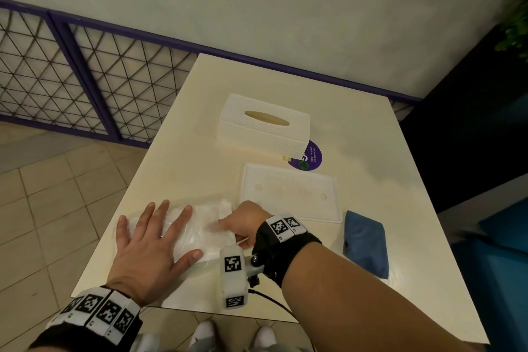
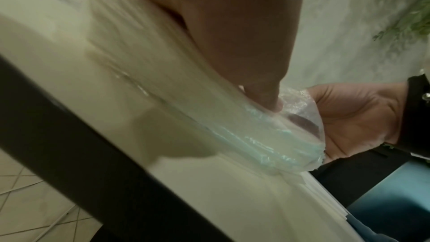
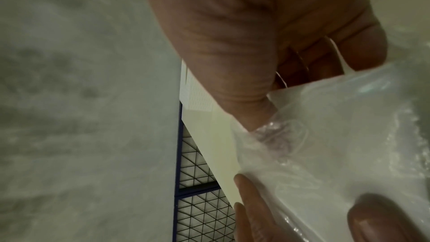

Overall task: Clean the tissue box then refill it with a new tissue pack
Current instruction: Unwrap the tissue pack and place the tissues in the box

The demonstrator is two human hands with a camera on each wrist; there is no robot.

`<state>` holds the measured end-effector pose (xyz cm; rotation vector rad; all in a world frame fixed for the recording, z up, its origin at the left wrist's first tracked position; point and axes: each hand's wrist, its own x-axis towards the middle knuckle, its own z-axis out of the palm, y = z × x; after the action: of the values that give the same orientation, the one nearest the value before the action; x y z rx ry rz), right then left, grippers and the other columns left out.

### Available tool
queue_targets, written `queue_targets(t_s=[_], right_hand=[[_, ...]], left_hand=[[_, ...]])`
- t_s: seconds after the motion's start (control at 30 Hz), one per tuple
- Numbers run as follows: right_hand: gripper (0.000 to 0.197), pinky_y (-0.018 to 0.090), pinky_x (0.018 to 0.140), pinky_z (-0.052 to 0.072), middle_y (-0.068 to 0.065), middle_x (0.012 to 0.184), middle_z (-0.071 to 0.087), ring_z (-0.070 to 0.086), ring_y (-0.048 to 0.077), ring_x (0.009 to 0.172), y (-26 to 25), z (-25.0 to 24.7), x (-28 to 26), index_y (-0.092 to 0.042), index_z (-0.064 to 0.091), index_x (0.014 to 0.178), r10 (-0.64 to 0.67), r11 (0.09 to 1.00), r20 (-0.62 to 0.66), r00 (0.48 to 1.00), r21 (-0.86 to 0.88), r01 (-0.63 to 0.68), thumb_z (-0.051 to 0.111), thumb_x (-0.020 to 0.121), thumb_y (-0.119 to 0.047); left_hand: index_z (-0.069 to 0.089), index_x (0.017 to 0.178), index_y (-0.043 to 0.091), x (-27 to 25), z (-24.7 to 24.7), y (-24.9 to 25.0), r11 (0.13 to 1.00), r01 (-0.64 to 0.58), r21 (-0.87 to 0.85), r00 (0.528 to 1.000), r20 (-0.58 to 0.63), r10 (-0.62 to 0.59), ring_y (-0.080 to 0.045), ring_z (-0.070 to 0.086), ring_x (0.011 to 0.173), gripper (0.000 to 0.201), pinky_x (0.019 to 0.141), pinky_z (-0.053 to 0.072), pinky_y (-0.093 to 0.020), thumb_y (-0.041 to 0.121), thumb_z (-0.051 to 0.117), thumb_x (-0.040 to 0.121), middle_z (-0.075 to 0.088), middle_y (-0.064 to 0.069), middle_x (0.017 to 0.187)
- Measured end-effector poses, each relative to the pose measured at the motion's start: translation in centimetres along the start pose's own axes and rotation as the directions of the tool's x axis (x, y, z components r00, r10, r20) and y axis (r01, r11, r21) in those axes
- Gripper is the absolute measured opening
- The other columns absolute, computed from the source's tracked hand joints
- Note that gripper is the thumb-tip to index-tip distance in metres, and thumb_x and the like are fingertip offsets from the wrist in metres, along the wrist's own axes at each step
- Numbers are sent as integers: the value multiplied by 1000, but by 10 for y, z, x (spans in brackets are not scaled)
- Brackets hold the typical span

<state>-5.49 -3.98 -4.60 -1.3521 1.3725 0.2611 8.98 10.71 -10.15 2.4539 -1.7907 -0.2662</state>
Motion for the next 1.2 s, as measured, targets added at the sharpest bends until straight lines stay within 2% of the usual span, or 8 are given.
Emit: queue_targets(t_s=[0.17, 0.33, 0.47, 0.6, 0.8, 0.97, 1.1, 1.2], right_hand=[[30, 42, 82, 58, 11, 87, 72, 70, 26, 80, -1, 0, 2, -3, 67, 87, -35, 991, -41, 999, 130, 40, 84, 67, -20], [34, 32, 65, 46, 0, 71, 54, 55, 23, 73, -4, 0, -8, -15, 48, 63, -317, 938, -128, 940, -191, 290, 81, 68, -22], [38, 35, 74, 50, 0, 86, 58, 61, 23, 85, 1, 3, -7, -13, 59, 88, -296, 950, -134, 946, -150, 276, 82, 64, -31], [42, 30, 59, 45, 2, 72, 56, 55, 21, 68, 5, 6, -3, -8, 62, 88, -159, 982, -105, 982, -117, 147, 70, 75, -46], [26, 31, 66, 45, 3, 78, 56, 55, 20, 72, 0, 1, -6, -7, 61, 91, -225, 970, -63, 972, -111, 218, 60, 85, -32], [24, 31, 57, 44, 6, 87, 54, 50, 21, 70, -14, -2, -22, -9, 53, 105, -204, 968, -34, 978, -156, 196, 52, 88, -25], [51, 34, 94, 46, 11, 141, 47, 51, 27, 119, -33, -37, -49, -7, 41, 140, -394, 811, -55, 918, -492, 318, 51, 91, -21], [59, 28, 107, 32, 8, 153, 36, 37, 25, 138, -39, -84, -76, -12, 33, 146, -504, 719, -147, 851, -617, 320, 53, 92, -24]], left_hand=[[7, 150, 47, 1, 2, 0, 1000, 20, -12, 1000, 11, -20, -26, 10, 149, 82, 113, -9, -55, 86, 12, 78, 20, -6, 161], [8, 150, 48, -1, 2, 0, 999, 40, -35, 999, 6, -40, -26, 13, 148, 80, 114, -7, -54, 85, 13, 79, 23, -5, 160], [10, 150, 47, -3, 1, 2, 998, 43, -47, 999, 16, -42, -26, 16, 148, 79, 114, -6, -55, 84, 15, 81, 25, -5, 159], [8, 150, 47, -4, -3, 3, 996, 42, -80, 999, 10, -41, -26, 12, 148, 82, 114, -5, -57, 87, 16, 78, 22, -6, 160], [-22, 143, 48, -2, -24, -1, 994, 32, -105, 994, 112, -20, -22, -11, 149, 133, 113, -14, -47, 105, 35, 38, -15, -2, 162], [-18, 146, 47, -5, -17, -11, 998, 47, -41, 994, 95, -43, -25, 4, 149, 137, 115, -1, -53, 87, 58, 41, 13, -1, 162], [-3, 151, 40, -8, -29, -3, 992, 124, 13, 990, 63, -125, -25, 29, 141, 124, 111, 19, -53, 79, 57, 50, 30, -1, 154], [-13, 150, 39, -7, -42, 6, 979, 203, 25, 955, 216, -204, -24, 14, 145, 131, 114, 14, -50, 88, 56, 50, 10, -2, 159]])
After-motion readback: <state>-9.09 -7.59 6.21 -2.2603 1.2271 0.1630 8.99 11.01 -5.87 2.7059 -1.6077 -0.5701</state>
